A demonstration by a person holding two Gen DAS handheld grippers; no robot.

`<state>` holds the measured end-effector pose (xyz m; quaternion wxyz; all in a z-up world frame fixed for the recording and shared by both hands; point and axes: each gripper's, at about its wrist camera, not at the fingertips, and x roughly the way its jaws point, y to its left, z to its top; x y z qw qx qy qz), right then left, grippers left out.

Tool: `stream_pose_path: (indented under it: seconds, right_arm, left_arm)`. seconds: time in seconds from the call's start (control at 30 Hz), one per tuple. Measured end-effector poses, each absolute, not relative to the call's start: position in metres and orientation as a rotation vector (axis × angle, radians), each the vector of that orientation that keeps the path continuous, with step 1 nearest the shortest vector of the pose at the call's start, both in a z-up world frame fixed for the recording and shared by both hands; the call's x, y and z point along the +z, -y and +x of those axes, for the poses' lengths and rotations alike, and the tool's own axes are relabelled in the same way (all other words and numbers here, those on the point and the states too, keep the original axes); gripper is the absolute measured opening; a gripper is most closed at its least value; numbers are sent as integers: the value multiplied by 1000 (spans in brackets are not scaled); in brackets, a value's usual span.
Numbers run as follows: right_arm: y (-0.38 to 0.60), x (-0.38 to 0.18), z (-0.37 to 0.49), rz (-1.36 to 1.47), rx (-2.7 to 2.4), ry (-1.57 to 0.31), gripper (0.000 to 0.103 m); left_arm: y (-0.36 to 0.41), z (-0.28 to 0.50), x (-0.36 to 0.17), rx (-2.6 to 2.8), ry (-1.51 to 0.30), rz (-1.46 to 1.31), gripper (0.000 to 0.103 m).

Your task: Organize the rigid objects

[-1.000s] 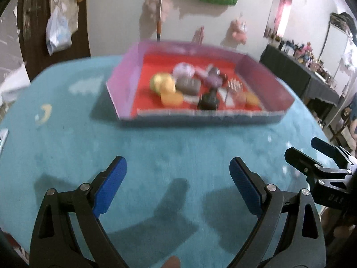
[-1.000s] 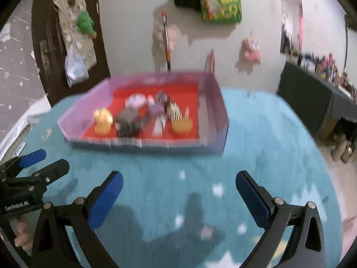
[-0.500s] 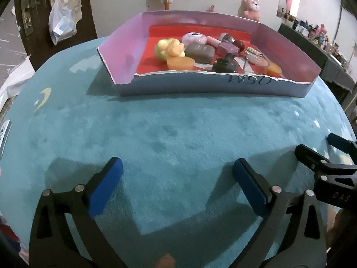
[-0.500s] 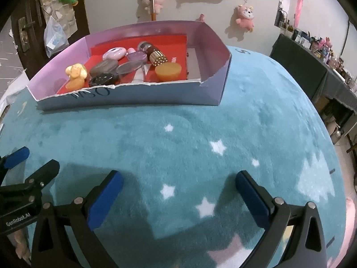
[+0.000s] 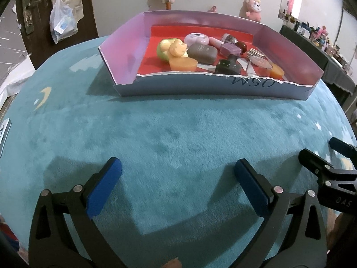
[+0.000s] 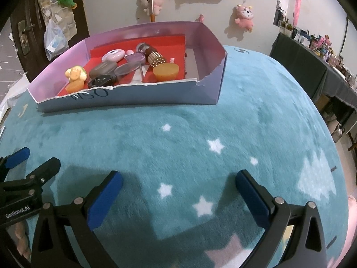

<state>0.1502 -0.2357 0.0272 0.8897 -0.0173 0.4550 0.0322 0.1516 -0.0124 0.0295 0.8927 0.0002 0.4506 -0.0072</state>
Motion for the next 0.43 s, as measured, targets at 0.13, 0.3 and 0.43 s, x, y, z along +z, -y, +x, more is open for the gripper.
stream_pose_path:
  seconds: [0.13,0.3,0.43]
  right_arm:
    - [237,27,150,-35,68,-945,103]
    - [237,27,150,-34,68,-945,103]
    - [237,27,150,-35,67,-945,103]
  left_arm:
    - [12,152,29,-15,-935,0,103]
    - [12,152,30,-15,-934,0,103]
    - [12,152,30,-15,-934,0,103]
